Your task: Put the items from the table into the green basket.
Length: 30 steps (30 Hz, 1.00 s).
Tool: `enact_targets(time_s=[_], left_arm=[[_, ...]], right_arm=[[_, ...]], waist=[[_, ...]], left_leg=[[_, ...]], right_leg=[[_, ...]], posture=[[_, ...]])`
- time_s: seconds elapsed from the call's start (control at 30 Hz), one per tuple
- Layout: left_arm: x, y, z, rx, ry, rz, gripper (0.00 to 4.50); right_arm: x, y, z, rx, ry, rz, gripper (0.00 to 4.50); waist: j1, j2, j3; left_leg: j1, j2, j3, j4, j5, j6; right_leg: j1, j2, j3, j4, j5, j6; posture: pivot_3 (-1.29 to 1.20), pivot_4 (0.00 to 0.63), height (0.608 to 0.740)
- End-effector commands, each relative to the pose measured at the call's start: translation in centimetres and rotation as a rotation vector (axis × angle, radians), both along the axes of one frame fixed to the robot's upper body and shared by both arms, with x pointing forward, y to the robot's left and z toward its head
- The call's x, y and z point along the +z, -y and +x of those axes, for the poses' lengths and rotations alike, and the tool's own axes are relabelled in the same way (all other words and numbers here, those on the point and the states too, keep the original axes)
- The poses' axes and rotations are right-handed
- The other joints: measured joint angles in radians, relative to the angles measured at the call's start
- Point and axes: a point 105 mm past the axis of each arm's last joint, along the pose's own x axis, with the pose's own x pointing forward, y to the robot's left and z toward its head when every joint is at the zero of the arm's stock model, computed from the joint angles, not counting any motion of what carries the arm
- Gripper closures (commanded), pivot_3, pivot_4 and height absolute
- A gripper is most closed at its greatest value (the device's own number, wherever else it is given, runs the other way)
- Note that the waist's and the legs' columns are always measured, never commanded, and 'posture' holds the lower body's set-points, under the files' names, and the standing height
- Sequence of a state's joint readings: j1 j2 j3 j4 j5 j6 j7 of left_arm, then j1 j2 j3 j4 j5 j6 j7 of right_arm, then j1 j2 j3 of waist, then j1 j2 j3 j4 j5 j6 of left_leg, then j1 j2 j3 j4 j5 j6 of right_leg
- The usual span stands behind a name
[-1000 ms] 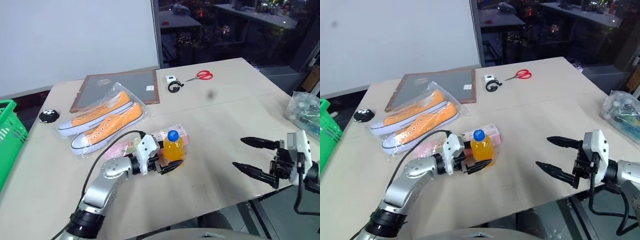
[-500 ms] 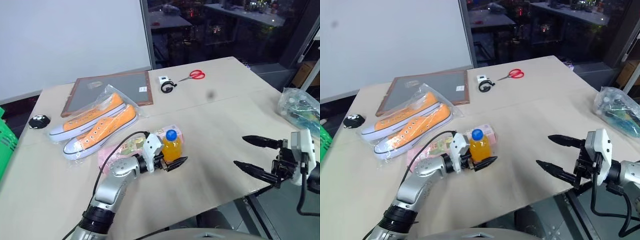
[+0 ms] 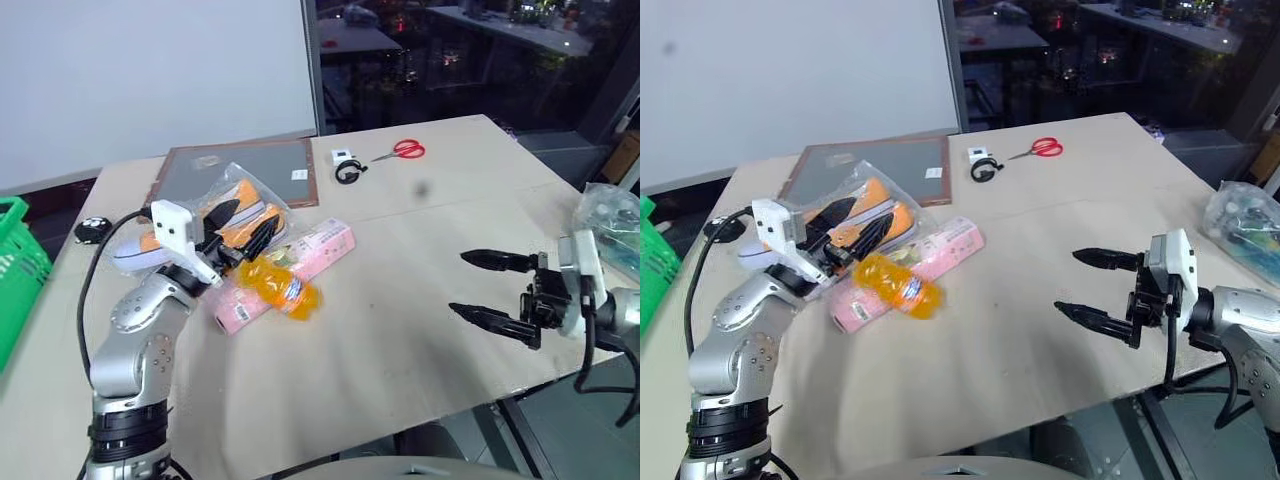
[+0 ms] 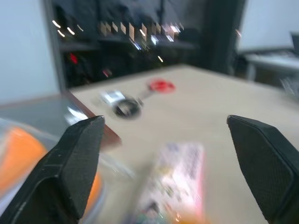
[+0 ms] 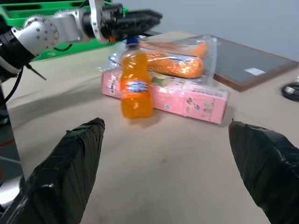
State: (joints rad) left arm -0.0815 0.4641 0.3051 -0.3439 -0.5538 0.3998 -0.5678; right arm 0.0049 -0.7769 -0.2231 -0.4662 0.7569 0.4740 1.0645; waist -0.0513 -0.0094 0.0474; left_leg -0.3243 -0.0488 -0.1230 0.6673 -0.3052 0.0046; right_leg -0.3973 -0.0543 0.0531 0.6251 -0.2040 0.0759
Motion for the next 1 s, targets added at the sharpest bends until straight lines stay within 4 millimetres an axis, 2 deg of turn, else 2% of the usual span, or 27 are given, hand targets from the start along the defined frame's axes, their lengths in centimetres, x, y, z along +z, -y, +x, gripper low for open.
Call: enact_targets(time_s=[0.03,0.17,0.27,0.53,0.83,1.0], left_arm=[[0.7,0.1,-1.1,-0.004,0.004,0.014,0.16],[-2.3,1.8,-2.1,-0.047,-0.109,0.012,0.16],[-3.8,2.1,-2.0,-0.020,-0.144,0.014,0.16],[-7.0,2.5,-1.6,0.050,-0.155,0.080,0.16],[-7.2,2.4,-0.2,0.147,-0.058,0.099,0.16],[-7.5,3.3,0.3,0.153,-0.034,0.095,0.16]], right_arm=[[0.3,-0.4,0.2,0.037,0.034,0.007,0.00],[0.0,-0.6,0.6,0.043,0.038,0.008,0.00],[-0.1,-0.7,0.6,0.041,0.040,0.010,0.00],[-0.4,-0.3,0.1,0.011,0.037,0.008,0.00],[-0.2,-0.1,0.1,0.001,0.039,0.010,0.00],[-0.2,-0.1,0.2,0.002,0.041,0.011,0.00]], waist=[[0.016,0.000,0.000],[0.031,0.000,0.000],[0.046,0.000,0.001],[0.043,0.000,0.001],[0.042,0.000,0.001],[0.042,0.003,-0.001]], left_leg=[[0.000,0.000,0.000,0.000,0.000,0.000],[0.000,0.000,0.000,0.000,0.000,0.000],[0.000,-0.001,0.000,0.000,0.000,0.000],[0.000,-0.001,0.001,0.000,0.000,0.000],[0.000,-0.001,0.001,0.000,0.000,0.000],[0.000,-0.002,0.001,0.000,0.000,0.000]], right_leg=[[0.000,0.000,0.000,0.000,0.000,0.000],[0.000,0.000,0.000,0.000,0.000,0.000],[0.000,0.000,0.000,0.000,0.000,0.000],[0.000,0.001,0.000,0.000,0.000,-0.001],[0.000,0.001,0.000,0.000,0.000,-0.001],[0.000,0.000,0.000,0.000,0.000,0.000]], posture=[[-0.02,0.000,0.740],[-0.02,0.001,0.740],[-0.02,0.003,0.740],[-0.05,0.006,0.740],[-0.05,0.005,0.740],[-0.05,0.000,0.740]])
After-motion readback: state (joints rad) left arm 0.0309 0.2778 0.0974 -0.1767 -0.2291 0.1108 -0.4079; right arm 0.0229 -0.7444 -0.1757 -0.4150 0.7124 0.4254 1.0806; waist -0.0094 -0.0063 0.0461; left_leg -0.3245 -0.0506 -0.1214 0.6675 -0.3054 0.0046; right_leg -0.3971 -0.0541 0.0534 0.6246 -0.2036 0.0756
